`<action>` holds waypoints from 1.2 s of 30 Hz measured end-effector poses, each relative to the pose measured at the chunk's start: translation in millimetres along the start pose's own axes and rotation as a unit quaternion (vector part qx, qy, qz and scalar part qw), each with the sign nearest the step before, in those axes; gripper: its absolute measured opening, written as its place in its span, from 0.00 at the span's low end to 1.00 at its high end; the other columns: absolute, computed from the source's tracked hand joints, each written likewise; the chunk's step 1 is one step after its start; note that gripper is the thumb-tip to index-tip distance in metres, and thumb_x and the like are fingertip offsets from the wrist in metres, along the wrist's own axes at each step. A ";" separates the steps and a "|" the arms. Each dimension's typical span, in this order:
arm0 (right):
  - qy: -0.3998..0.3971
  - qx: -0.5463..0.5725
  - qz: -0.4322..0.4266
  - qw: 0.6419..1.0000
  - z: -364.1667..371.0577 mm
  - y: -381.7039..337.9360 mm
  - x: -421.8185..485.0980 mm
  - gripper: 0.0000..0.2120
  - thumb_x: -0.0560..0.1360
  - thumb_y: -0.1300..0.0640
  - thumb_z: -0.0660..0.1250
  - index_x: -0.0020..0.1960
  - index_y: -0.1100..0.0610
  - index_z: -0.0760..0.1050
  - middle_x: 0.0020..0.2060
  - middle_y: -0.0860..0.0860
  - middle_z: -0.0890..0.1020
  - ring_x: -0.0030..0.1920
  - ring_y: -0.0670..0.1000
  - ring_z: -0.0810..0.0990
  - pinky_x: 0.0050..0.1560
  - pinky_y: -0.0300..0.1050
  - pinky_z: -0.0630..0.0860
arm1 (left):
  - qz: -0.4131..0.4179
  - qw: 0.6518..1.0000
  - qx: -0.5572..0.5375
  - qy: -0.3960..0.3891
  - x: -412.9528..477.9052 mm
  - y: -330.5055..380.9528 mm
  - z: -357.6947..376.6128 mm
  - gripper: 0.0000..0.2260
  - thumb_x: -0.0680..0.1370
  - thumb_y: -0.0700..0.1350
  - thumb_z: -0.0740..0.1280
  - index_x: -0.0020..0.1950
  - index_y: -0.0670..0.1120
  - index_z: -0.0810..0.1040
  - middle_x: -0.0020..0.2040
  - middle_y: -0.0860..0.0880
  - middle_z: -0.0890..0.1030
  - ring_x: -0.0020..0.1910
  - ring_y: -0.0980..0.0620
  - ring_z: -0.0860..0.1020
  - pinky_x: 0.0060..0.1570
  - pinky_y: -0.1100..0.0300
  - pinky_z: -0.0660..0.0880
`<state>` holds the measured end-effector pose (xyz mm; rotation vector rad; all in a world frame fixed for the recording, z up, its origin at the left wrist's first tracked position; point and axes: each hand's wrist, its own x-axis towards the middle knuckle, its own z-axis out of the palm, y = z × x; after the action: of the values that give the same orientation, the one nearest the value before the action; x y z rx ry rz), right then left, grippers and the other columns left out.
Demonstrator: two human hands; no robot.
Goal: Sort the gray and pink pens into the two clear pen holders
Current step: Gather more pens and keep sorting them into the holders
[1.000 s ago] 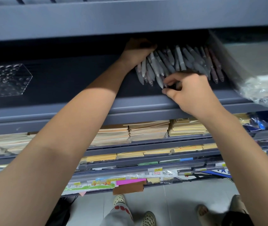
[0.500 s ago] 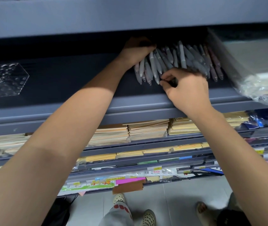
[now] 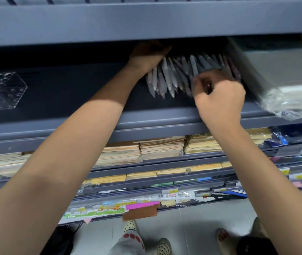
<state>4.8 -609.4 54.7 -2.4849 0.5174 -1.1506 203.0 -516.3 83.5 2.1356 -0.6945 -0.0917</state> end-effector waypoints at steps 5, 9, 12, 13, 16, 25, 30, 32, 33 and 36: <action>-0.070 -0.041 0.054 0.995 -6.8 12.4 19.3 0.11 0.75 0.47 0.64 0.49 0.54 0.80 0.45 0.53 0.84 0.48 0.58 0.81 0.45 0.47 0.76 | -0.079 0.981 0.167 -0.058 -25.4 19.7 -17.6 0.37 0.73 0.72 0.58 0.76 0.52 0.68 0.74 0.47 0.70 0.72 0.45 0.69 0.70 0.49 0.68; -0.181 -0.086 0.065 0.978 -6.6 4.7 34.5 0.11 0.72 0.44 0.68 0.47 0.51 0.80 0.45 0.53 0.85 0.50 0.59 0.81 0.47 0.45 0.76 | -0.165 0.958 0.145 -0.183 -40.8 42.4 -10.9 0.19 0.79 0.63 0.63 0.48 0.48 0.81 0.51 0.44 0.83 0.45 0.49 0.78 0.52 0.54 0.76; -0.254 -0.117 0.084 0.956 -10.0 -1.3 52.6 0.11 0.71 0.45 0.72 0.47 0.51 0.82 0.50 0.54 0.84 0.55 0.60 0.80 0.48 0.43 0.72 | -0.193 0.944 0.159 -0.213 -40.5 53.4 -3.5 0.21 0.80 0.55 0.64 0.31 0.47 0.82 0.37 0.46 0.83 0.38 0.49 0.78 0.47 0.56 0.76; -0.271 -0.122 0.087 0.951 -11.5 -2.3 57.9 0.11 0.71 0.45 0.73 0.47 0.52 0.83 0.50 0.55 0.84 0.56 0.60 0.80 0.49 0.43 0.73 | -0.204 0.937 0.171 -0.224 -39.5 55.9 -1.0 0.23 0.79 0.54 0.64 0.28 0.47 0.82 0.34 0.46 0.82 0.36 0.48 0.78 0.44 0.57 0.76; -0.307 -0.122 0.100 0.939 -13.8 -3.3 67.7 0.19 0.71 0.44 0.74 0.55 0.55 0.82 0.56 0.56 0.83 0.59 0.59 0.79 0.56 0.44 0.74 | -0.217 0.931 0.193 -0.222 -39.4 63.2 1.8 0.18 0.78 0.54 0.65 0.33 0.47 0.82 0.29 0.45 0.82 0.35 0.47 0.79 0.41 0.57 0.78; -0.333 -0.114 0.118 0.929 -10.0 1.2 77.6 0.29 0.71 0.41 0.73 0.64 0.59 0.76 0.59 0.57 0.81 0.60 0.57 0.80 0.60 0.44 0.76 | -0.205 0.897 0.299 -0.253 -29.8 78.2 11.2 0.13 0.74 0.52 0.70 0.40 0.41 0.81 0.23 0.42 0.80 0.18 0.45 0.78 0.27 0.41 0.78; -0.336 -0.051 0.175 0.924 -9.4 -0.7 75.4 0.16 0.71 0.48 0.74 0.49 0.61 0.80 0.22 0.50 0.80 0.20 0.46 0.79 0.27 0.39 0.80 | -0.201 0.888 0.321 -0.262 -25.5 80.8 10.4 0.15 0.77 0.50 0.69 0.36 0.40 0.79 0.22 0.42 0.78 0.17 0.45 0.76 0.24 0.46 0.78; -0.330 -0.038 0.200 0.922 -11.1 -4.9 74.5 0.11 0.70 0.54 0.76 0.43 0.61 0.79 0.20 0.50 0.79 0.19 0.45 0.78 0.19 0.40 0.76 | -0.202 0.876 0.336 -0.279 -24.4 83.4 11.5 0.13 0.78 0.45 0.66 0.37 0.39 0.80 0.23 0.41 0.79 0.18 0.45 0.77 0.21 0.50 0.78; -0.328 -0.039 0.205 0.921 -11.9 -7.3 74.5 0.09 0.69 0.57 0.76 0.42 0.62 0.79 0.22 0.51 0.80 0.22 0.45 0.80 0.21 0.43 0.79 | -0.206 0.865 0.351 -0.293 -23.7 83.7 12.5 0.13 0.79 0.42 0.63 0.38 0.38 0.80 0.24 0.40 0.80 0.18 0.45 0.78 0.21 0.53 0.78; -0.332 -0.057 0.196 0.921 -11.1 -11.4 73.5 0.05 0.67 0.62 0.72 0.43 0.62 0.80 0.31 0.56 0.85 0.33 0.51 0.86 0.40 0.50 0.84 | -0.205 0.838 0.391 -0.321 -21.3 82.0 14.7 0.14 0.79 0.39 0.59 0.38 0.36 0.79 0.26 0.39 0.79 0.18 0.45 0.78 0.26 0.61 0.77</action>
<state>42.6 -635.3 114.3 -2.4952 0.8290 -0.1026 144.1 -554.7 132.9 3.0668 -0.6941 -0.9384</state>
